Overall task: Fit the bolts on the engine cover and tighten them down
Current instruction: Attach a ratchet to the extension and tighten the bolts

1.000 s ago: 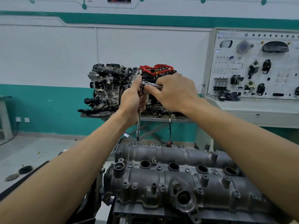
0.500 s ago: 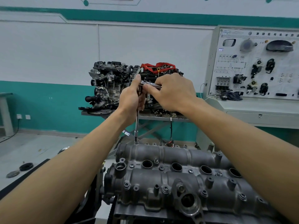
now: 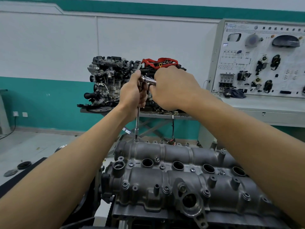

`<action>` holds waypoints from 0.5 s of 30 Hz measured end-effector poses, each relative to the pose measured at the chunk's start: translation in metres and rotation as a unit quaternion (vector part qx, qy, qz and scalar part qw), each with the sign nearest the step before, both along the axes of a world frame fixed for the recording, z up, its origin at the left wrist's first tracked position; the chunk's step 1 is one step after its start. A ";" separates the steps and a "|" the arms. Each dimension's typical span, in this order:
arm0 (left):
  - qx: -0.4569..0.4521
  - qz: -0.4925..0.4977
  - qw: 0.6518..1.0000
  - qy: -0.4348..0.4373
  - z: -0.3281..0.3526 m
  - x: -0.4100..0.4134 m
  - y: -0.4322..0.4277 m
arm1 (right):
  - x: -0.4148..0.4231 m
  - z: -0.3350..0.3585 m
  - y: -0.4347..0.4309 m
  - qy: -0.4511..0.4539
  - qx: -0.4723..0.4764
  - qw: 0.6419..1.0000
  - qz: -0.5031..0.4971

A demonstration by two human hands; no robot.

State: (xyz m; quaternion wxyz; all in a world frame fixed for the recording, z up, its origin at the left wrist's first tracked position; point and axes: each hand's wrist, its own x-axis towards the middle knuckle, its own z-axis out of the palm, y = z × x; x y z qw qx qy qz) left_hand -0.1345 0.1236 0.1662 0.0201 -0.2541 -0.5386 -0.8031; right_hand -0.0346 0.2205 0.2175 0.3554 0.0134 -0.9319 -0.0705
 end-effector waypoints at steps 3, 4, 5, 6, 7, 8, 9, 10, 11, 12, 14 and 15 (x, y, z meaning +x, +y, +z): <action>-0.025 0.069 0.997 0.020 0.004 0.002 0.005 | 0.012 0.001 -0.016 -0.014 -0.038 0.999 0.034; -0.023 0.081 0.996 0.018 0.005 0.003 0.006 | 0.012 0.002 -0.018 -0.004 -0.054 0.998 0.042; -0.013 0.074 0.997 0.005 0.006 0.004 0.004 | 0.008 0.003 -0.016 0.019 -0.067 0.997 0.043; 0.001 0.057 0.998 -0.010 0.007 0.006 0.001 | 0.001 0.004 -0.011 0.054 -0.078 0.995 0.033; 0.016 0.038 0.999 -0.016 0.007 0.004 -0.002 | -0.007 0.005 -0.003 0.098 -0.091 0.991 0.014; 0.025 0.022 0.999 -0.015 0.006 0.004 -0.005 | -0.016 0.006 0.008 0.138 -0.107 0.985 -0.006; 0.019 0.015 1.000 -0.006 0.005 0.005 -0.007 | -0.026 0.005 0.019 0.162 -0.125 0.979 -0.027; 0.002 0.011 1.000 0.010 0.003 0.007 -0.007 | -0.034 0.003 0.029 0.165 -0.142 0.975 -0.046; -0.019 0.009 0.999 0.030 0.001 0.008 -0.004 | -0.042 0.000 0.038 0.158 -0.163 0.972 -0.055; -0.035 0.007 0.998 0.045 0.000 0.010 -0.001 | -0.048 -0.005 0.043 0.150 -0.191 0.969 -0.043; -0.048 0.017 0.998 0.039 0.002 0.012 0.002 | -0.055 -0.015 0.044 0.139 -0.231 0.963 0.022; -0.038 0.021 0.999 0.030 0.002 0.008 0.000 | -0.054 -0.019 0.042 0.140 -0.227 0.963 0.049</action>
